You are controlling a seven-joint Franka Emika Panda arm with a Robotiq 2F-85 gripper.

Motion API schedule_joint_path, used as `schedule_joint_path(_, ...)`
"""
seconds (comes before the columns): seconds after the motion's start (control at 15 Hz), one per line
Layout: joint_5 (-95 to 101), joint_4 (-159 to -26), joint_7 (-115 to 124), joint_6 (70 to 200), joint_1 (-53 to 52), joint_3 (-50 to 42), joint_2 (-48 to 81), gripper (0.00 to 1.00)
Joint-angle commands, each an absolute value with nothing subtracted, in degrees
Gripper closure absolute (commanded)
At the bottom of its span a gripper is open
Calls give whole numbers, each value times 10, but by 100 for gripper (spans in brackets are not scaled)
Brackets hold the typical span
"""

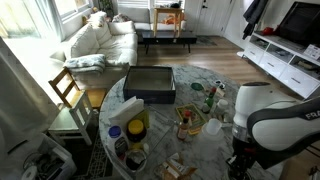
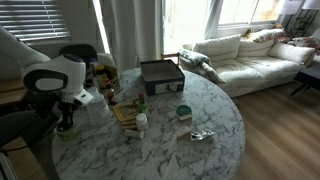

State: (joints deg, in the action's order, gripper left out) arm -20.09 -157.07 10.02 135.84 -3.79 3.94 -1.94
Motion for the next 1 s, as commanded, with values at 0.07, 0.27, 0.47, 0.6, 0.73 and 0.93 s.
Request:
schedule_joint_path(0.07,-190,-1575,100,1376,-39,40,-13,84)
schedule_joint_path(0.27,-184,-1575,102,1380,-38,39,-11,74)
schedule_joint_path(0.47,-180,-1575,102,1387,-39,40,-7,72)
schedule_joint_path(0.6,-181,-1575,101,1390,-39,40,-5,75)
schedule_joint_path(0.73,-181,-1575,101,1391,-40,41,-2,88)
schedule_joint_path(0.93,-182,-1575,99,1393,-40,41,2,100)
